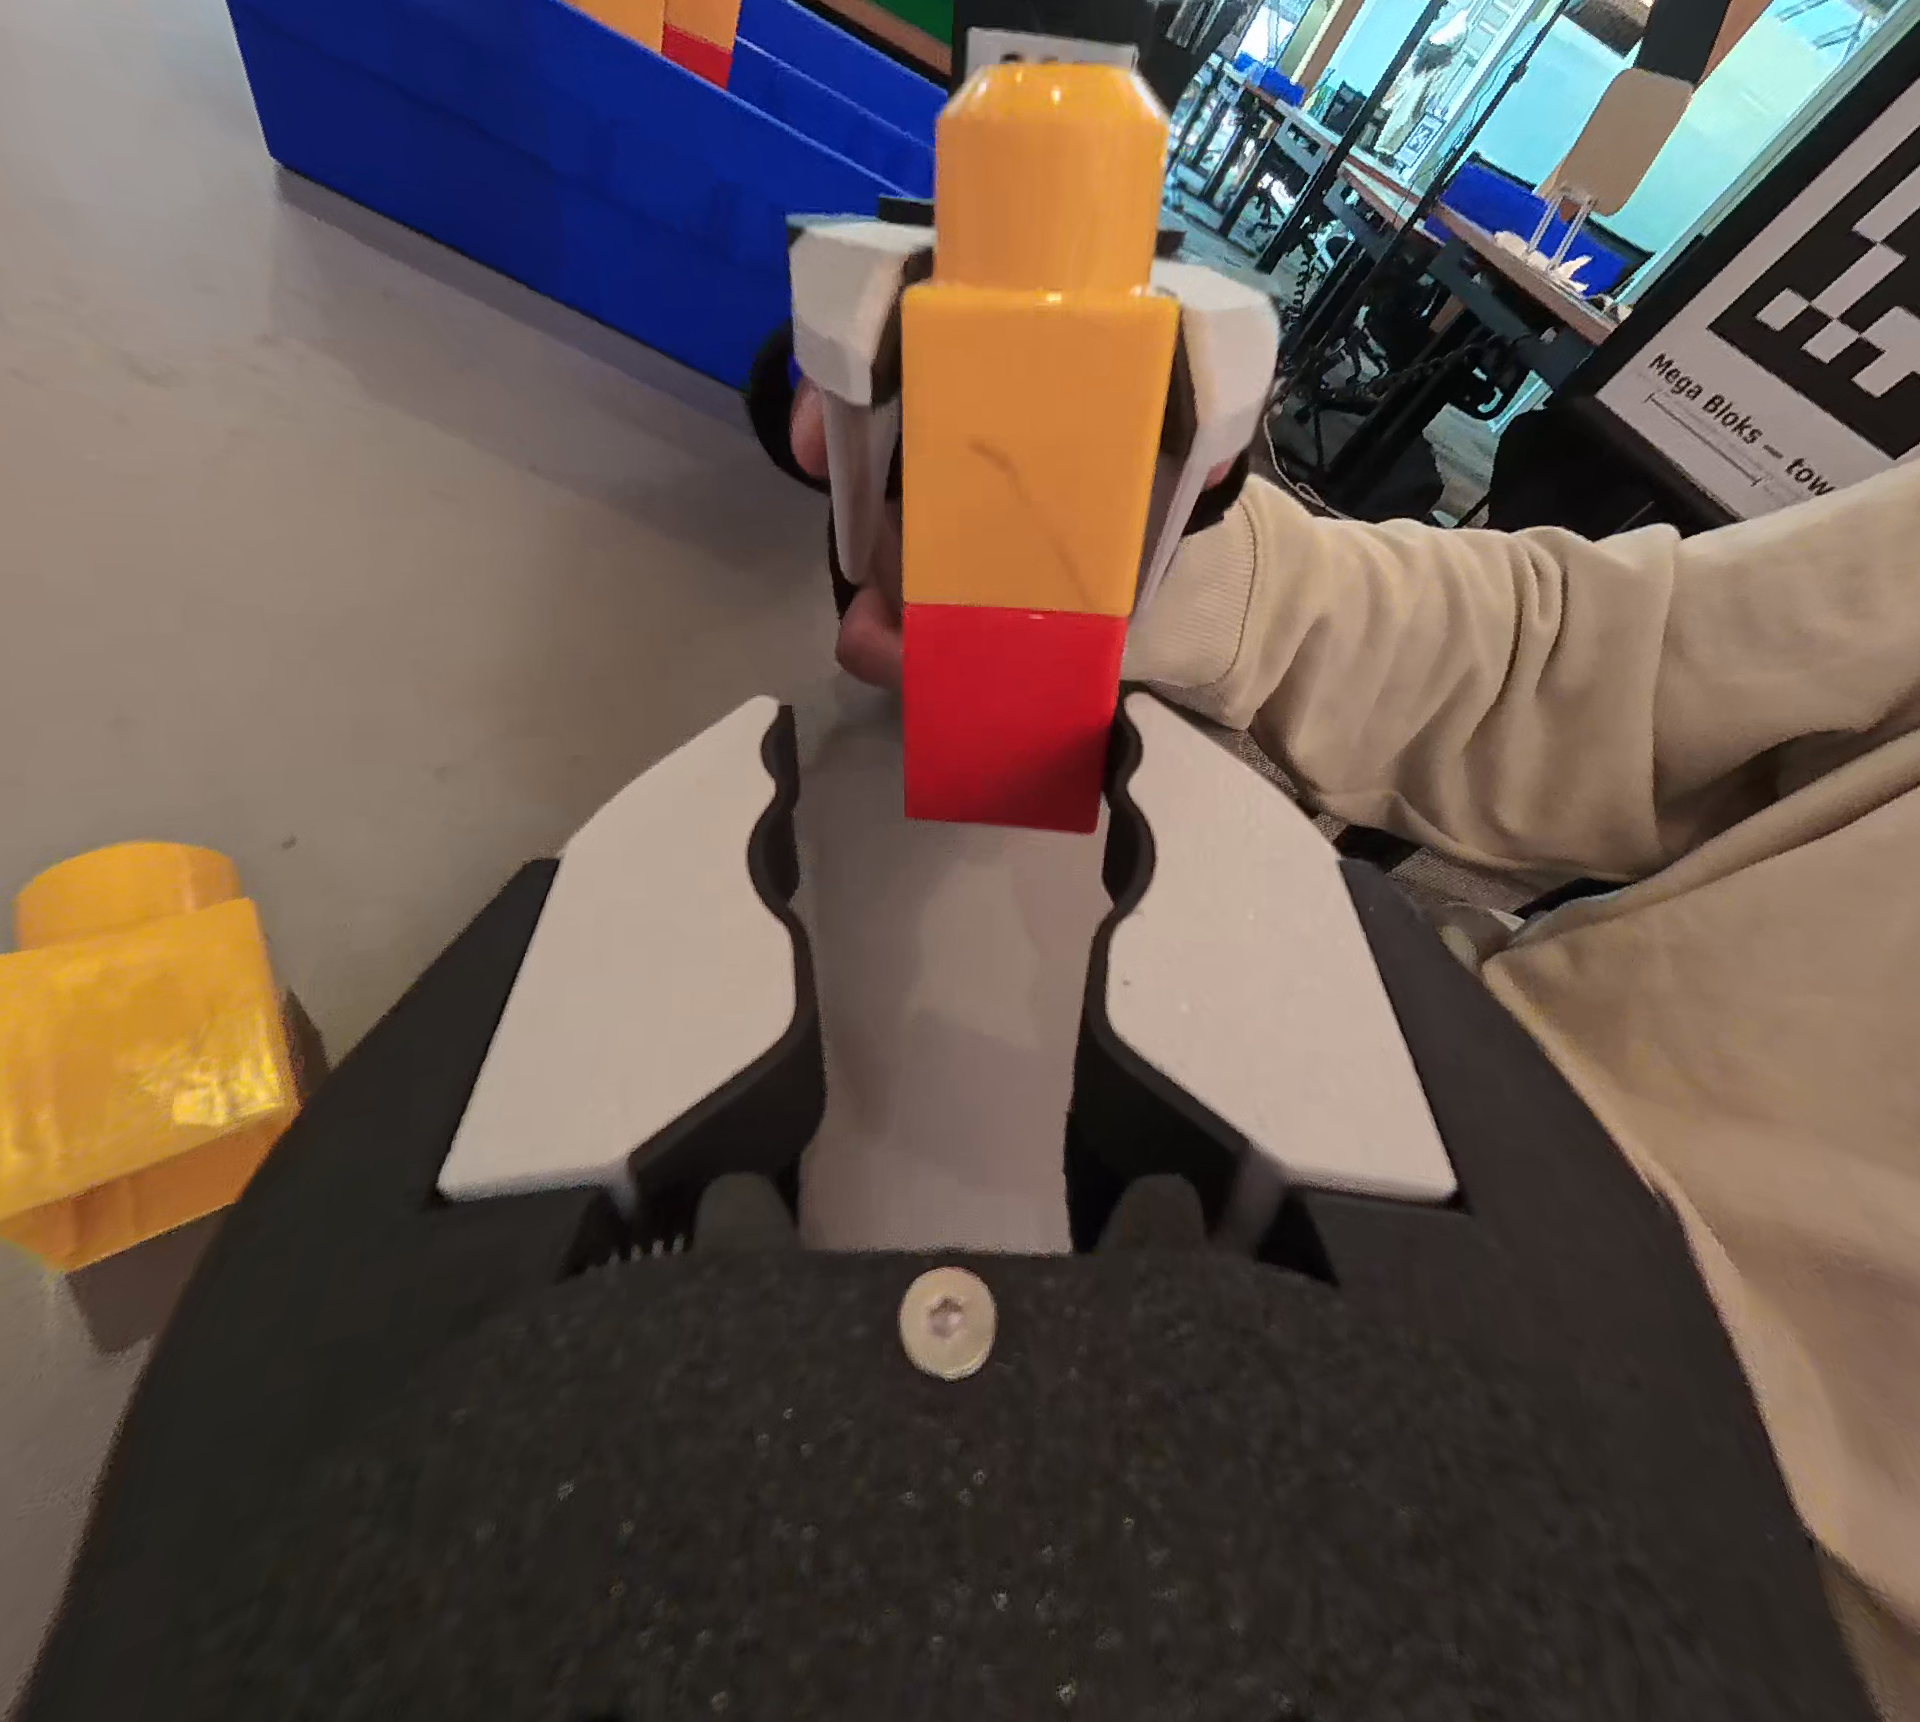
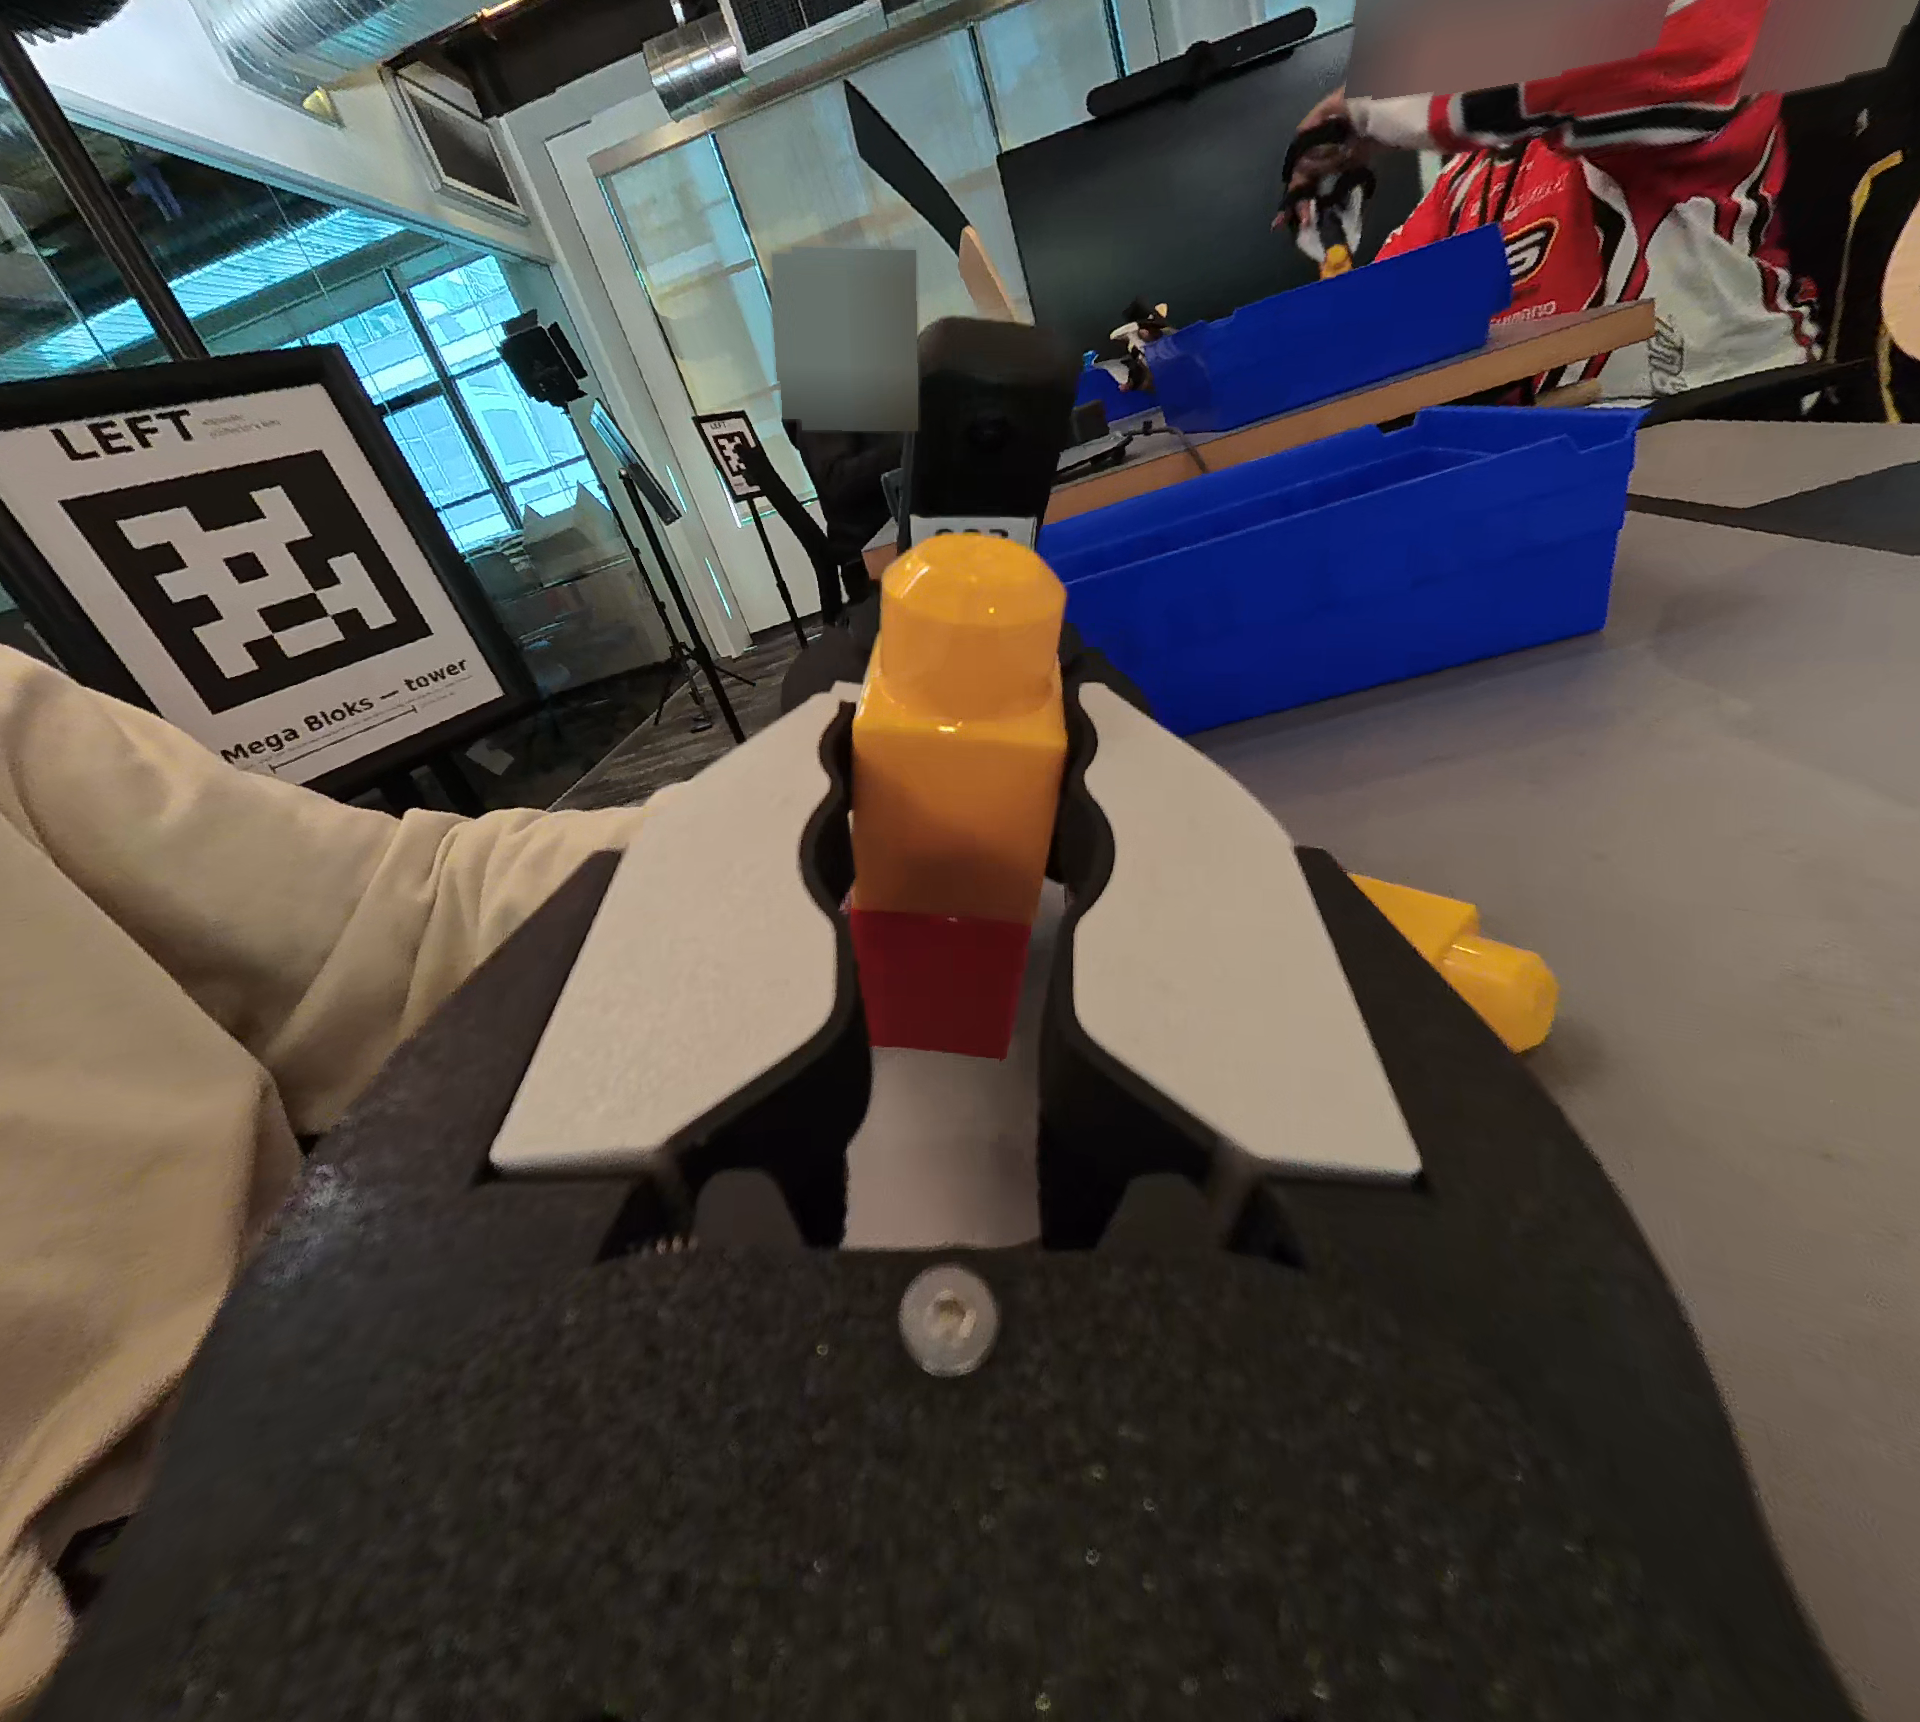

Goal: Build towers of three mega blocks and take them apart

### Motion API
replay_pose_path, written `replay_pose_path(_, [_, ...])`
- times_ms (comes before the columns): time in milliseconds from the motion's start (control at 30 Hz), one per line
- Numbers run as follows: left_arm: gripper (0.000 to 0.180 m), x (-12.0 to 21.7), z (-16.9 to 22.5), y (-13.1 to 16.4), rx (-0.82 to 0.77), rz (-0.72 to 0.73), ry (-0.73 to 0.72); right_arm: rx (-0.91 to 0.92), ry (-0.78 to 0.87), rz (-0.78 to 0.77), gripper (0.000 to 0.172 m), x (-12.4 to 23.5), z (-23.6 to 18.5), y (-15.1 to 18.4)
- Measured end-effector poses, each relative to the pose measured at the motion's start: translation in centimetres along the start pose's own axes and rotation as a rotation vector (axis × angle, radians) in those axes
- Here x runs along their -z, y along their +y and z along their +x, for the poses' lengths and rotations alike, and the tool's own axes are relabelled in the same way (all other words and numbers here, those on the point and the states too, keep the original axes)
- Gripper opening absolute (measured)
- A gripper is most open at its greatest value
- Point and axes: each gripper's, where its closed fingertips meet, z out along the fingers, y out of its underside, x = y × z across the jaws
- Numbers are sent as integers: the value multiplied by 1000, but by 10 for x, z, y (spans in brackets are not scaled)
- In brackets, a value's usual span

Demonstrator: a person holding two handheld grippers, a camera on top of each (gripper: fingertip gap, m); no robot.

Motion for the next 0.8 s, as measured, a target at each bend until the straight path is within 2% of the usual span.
replay_pose_path(133, [55,-3,5,1,9,-1,34,3,-12,-4,37,-1,-3,0])
replay_pose_path(200, [37,-4,10,3,-6,-14,63,9,-3,-9,37,-1,-2,1])
replay_pose_path(300, [36,-3,13,3,-31,-33,65,8,-2,14,37,-3,-4,-1])
replay_pose_path(367, [36,7,8,0,-59,-41,8,5,43,-5,37,-3,-1,-1])
replay_pose_path(533, [36,75,-7,-26,-120,-18,-215,23,175,-117,61,-1,3,-14])
replay_pose_path(667, [36,127,0,-51,-126,124,-252,-7,324,-235,63,2,22,-13])
replay_pose_path(800, [36,150,-5,-57,-112,178,-309,-117,545,-401,73,5,52,6])
